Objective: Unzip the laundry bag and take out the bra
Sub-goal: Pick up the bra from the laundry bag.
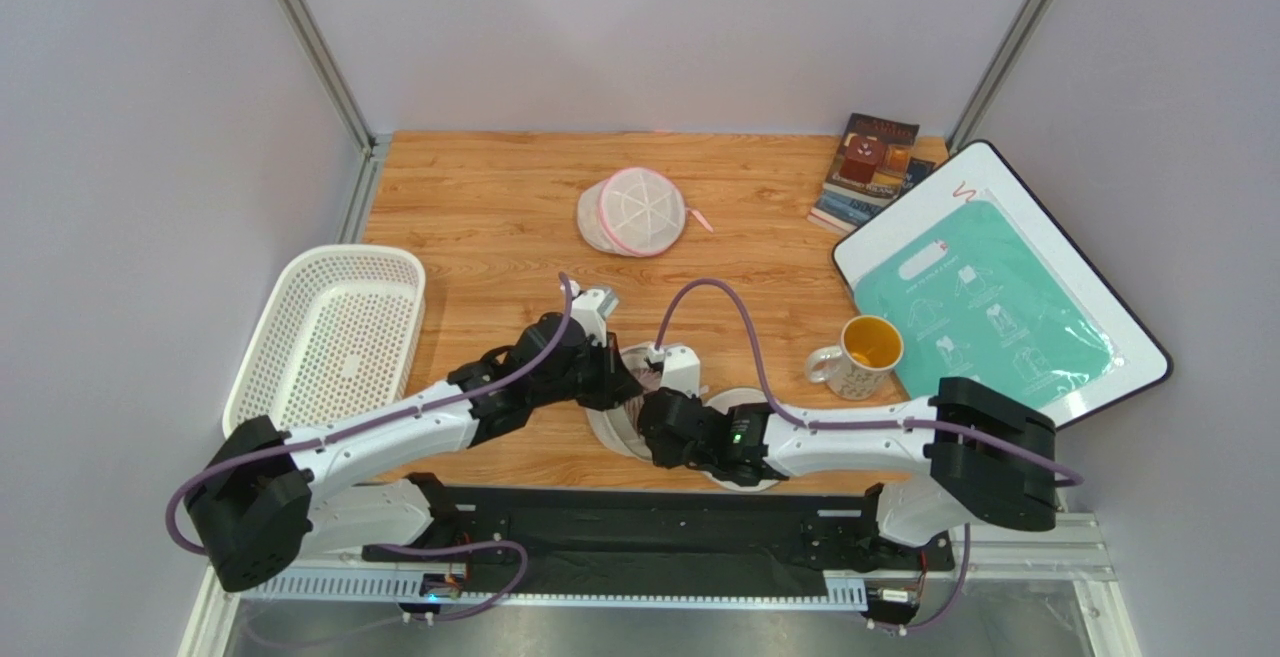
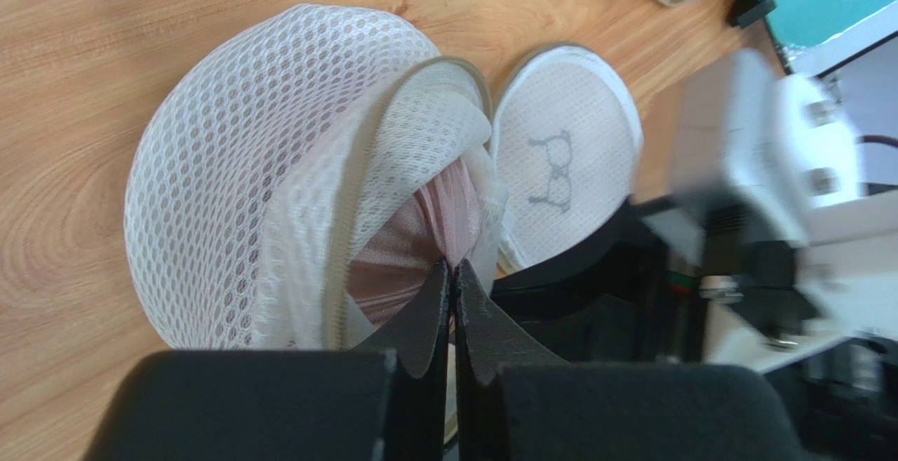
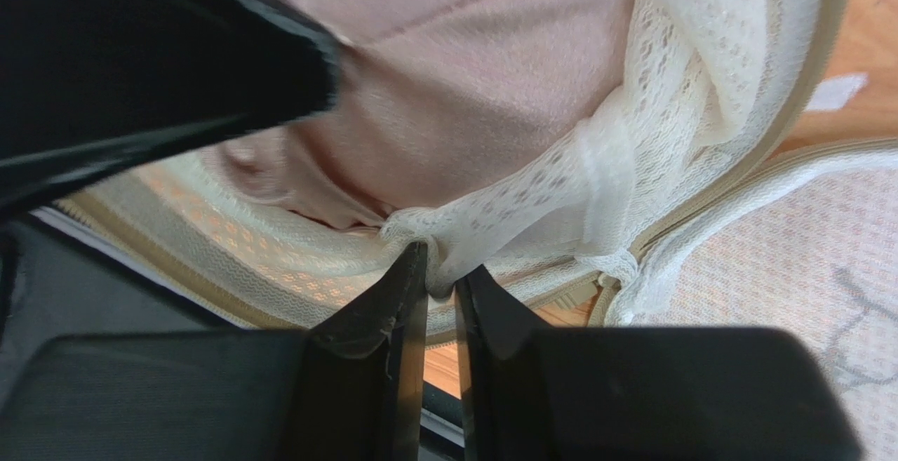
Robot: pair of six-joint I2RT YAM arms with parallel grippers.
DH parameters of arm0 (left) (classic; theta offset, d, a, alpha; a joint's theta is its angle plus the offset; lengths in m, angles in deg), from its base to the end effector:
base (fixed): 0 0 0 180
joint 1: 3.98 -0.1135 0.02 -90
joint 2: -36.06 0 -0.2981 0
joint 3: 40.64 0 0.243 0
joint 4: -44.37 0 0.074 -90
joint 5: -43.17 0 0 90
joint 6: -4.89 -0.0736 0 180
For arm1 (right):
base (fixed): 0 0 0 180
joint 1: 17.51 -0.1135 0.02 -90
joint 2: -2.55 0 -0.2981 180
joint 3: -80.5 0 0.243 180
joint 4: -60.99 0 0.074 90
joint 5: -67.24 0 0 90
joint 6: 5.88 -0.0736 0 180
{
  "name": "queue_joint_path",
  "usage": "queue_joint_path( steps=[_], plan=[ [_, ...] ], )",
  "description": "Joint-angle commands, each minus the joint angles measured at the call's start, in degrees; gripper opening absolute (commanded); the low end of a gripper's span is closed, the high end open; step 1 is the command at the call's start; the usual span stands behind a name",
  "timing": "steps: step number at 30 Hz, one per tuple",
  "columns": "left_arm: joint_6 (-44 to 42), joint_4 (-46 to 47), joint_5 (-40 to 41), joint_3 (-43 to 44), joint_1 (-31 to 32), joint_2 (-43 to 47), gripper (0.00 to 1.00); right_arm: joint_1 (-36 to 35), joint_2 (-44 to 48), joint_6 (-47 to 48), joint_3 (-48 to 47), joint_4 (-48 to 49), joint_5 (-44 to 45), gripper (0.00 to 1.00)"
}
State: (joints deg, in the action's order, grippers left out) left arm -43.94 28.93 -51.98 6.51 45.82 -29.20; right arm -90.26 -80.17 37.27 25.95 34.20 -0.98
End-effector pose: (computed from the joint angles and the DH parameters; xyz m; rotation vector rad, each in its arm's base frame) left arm 0.1557 -0.1944 0.2273 0.2317 2.3221 -0.9665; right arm 0.1086 0.2576 0.1779 -0.4090 2.4510 0.4367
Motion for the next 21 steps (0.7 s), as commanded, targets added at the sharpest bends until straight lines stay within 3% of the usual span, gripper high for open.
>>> queue_joint_path(
  steps=[1,7,12,16,21],
  plan=[
    [3.0,5.2,-0.1,-0.1,0.1,4.2,0.0,-0.5,-3.0,-1.8,-1.2,1.4,-0.4,0.17],
    [2.9,3.3,0.1,0.0,0.1,6.4,0.0,-0.5,-3.2,-2.3,-0.8,1.2,-0.4,0.18],
    [2.1,2.0,0.3,-1.1,0.1,4.3,0.0,-0.6,1.6,-0.4,-2.6,-3.8,1.5,0.34],
    [4.0,4.5,0.0,-2.4,-1.1,5.8,0.0,-0.6,10.5,0.9,-2.0,-8.7,3.8,0.46],
    [4.3,4.6,-3.4,1.4,-1.5,5.8,0.0,-0.6,17.0,0.9,-0.2,-10.6,4.9,0.5]
  ],
)
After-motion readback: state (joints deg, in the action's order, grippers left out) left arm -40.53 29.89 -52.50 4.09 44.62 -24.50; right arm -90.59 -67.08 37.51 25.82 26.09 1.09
